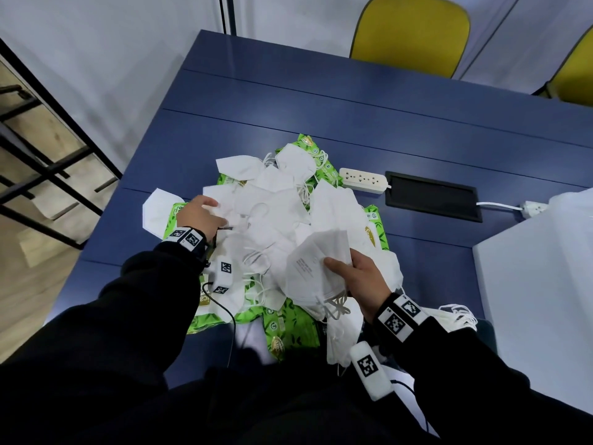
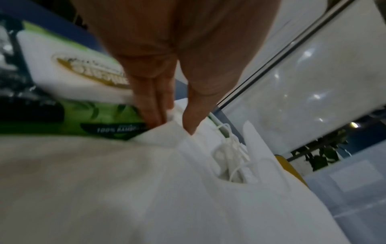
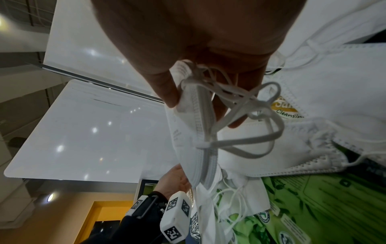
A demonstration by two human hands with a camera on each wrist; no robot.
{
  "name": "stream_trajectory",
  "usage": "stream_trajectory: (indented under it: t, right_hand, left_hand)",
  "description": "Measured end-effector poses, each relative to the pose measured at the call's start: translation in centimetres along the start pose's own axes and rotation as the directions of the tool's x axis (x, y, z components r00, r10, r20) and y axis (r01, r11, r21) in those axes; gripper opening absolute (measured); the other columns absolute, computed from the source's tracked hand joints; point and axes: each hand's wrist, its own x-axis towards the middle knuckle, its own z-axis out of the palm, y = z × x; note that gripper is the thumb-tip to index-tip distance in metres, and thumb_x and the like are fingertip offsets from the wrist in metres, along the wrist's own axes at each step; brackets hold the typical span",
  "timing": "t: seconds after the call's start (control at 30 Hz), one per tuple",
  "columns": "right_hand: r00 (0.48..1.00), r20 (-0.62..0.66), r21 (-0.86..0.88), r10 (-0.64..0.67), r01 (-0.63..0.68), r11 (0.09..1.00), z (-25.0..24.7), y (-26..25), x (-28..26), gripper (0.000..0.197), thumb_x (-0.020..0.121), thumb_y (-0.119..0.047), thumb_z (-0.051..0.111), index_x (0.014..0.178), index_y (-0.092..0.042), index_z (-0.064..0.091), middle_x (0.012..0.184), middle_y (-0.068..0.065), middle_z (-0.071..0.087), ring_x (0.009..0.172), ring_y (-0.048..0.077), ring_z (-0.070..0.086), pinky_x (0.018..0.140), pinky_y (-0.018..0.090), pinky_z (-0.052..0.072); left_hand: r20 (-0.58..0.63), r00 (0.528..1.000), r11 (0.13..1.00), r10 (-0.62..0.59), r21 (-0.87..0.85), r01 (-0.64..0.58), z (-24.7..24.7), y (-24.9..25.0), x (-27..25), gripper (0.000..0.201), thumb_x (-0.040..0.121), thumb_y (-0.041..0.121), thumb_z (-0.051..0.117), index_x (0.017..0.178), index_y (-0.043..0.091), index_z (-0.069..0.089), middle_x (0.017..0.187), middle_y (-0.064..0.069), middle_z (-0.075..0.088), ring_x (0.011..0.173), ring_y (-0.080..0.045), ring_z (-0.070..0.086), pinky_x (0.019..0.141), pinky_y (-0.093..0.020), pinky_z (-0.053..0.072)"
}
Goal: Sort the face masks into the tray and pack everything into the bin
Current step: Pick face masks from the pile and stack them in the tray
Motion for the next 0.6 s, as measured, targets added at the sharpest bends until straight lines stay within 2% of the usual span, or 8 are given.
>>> stream_trajectory:
  t: [0.07, 0.1, 0.17, 0.23, 0.37, 0.47, 0.53, 0.6]
  right_hand:
    - [1.000, 0.005, -0.001, 0.006, -0.006, 1.000, 0.0, 0.0, -0.1, 0.017, 0.096, -0.008, 0.064, 0.112, -0.008, 0.071, 0.097, 0.007, 0.077, 0.082, 0.017, 0.073, 0.062, 0.024, 0.055]
    - [1.000, 0.006, -0.002, 0.010, -0.010, 1.000, 0.0, 0.1, -0.1, 0.018, 0.097, -0.008, 0.064, 0.113, -0.007, 0.071, 0.097, 0.007, 0.077, 0.082, 0.017, 0.073, 0.061, 0.024, 0.055]
    - [1.000, 0.008, 0.004, 0.016, -0.016, 1.000, 0.0, 0.2, -0.1, 0.018, 0.097, -0.008, 0.064, 0.113, -0.008, 0.071, 0.096, 0.006, 0.078, 0.081, 0.017, 0.073, 0.060, 0.024, 0.054]
    - [1.000, 0.013, 0.015, 0.027, -0.027, 1.000, 0.0, 0.2, -0.2, 0.018, 0.097, -0.009, 0.064, 0.114, -0.008, 0.071, 0.096, 0.007, 0.078, 0.080, 0.018, 0.074, 0.060, 0.024, 0.054]
    - [0.999, 0.009, -0.004, 0.041, -0.041, 0.999, 0.1, 0.5, -0.2, 0.018, 0.096, -0.009, 0.065, 0.113, -0.007, 0.071, 0.095, 0.008, 0.077, 0.079, 0.019, 0.073, 0.057, 0.025, 0.053]
    - [0.999, 0.017, -0.027, 0.040, -0.040, 0.999, 0.2, 0.7, -0.2, 0.018, 0.096, -0.010, 0.066, 0.113, -0.008, 0.072, 0.096, 0.008, 0.077, 0.082, 0.021, 0.072, 0.058, 0.026, 0.054]
    - [0.999, 0.028, -0.050, 0.030, -0.028, 0.998, 0.1, 0.7, -0.2, 0.018, 0.096, -0.010, 0.066, 0.113, -0.010, 0.072, 0.096, 0.007, 0.077, 0.083, 0.020, 0.073, 0.060, 0.026, 0.054]
    - [0.999, 0.033, -0.071, 0.020, -0.017, 0.997, -0.1, 0.6, -0.4, 0.016, 0.096, -0.011, 0.065, 0.111, -0.013, 0.072, 0.095, 0.005, 0.078, 0.082, 0.018, 0.073, 0.061, 0.025, 0.054]
  left_hand:
    - [-0.077, 0.996, 0.994, 0.041, -0.099, -0.049, 0.0, -0.2, -0.5, 0.039, 0.074, 0.012, 0.085, 0.108, 0.024, 0.071, 0.106, 0.000, 0.064, 0.092, -0.019, 0.061, 0.081, -0.025, 0.044]
    - [-0.125, 0.992, 0.983, 0.019, -0.179, -0.041, -0.1, -0.2, -0.6, 0.039, 0.073, 0.012, 0.085, 0.107, 0.024, 0.072, 0.106, 0.001, 0.064, 0.091, -0.018, 0.062, 0.083, -0.025, 0.045]
    - [-0.161, 0.986, 0.926, -0.046, -0.377, -0.018, -0.5, -0.2, -0.1, 0.048, 0.069, 0.011, 0.085, 0.113, 0.024, 0.070, 0.101, -0.001, 0.067, 0.082, -0.023, 0.067, 0.086, -0.035, 0.057]
    - [-0.105, 0.991, 0.874, -0.088, -0.486, 0.026, -1.2, 0.1, 0.6, 0.058, 0.075, 0.008, 0.082, 0.127, 0.019, 0.061, 0.101, -0.007, 0.070, 0.075, -0.023, 0.069, 0.087, -0.042, 0.061]
    - [-0.097, 0.993, 0.969, -0.067, -0.245, 0.042, -2.1, 0.4, 1.7, 0.044, 0.072, 0.034, 0.079, 0.113, 0.028, 0.065, 0.114, -0.003, 0.070, 0.102, -0.028, 0.069, 0.094, -0.051, 0.058]
    - [-0.040, 0.997, 0.994, -0.061, -0.090, 0.057, -1.1, 0.0, 1.7, 0.045, 0.081, 0.030, 0.077, 0.124, 0.026, 0.062, 0.129, -0.009, 0.063, 0.109, -0.031, 0.063, 0.097, -0.041, 0.055]
    - [-0.077, 0.997, 0.999, 0.010, -0.041, -0.013, -0.4, -0.2, 1.8, 0.053, 0.083, 0.025, 0.076, 0.132, 0.025, 0.057, 0.132, -0.013, 0.058, 0.108, -0.033, 0.061, 0.093, -0.032, 0.049]
    - [-0.078, 0.992, 0.995, 0.098, 0.000, -0.099, -0.1, -0.3, 2.0, 0.059, 0.085, 0.022, 0.075, 0.139, 0.025, 0.051, 0.133, -0.013, 0.059, 0.112, -0.035, 0.061, 0.096, -0.035, 0.048]
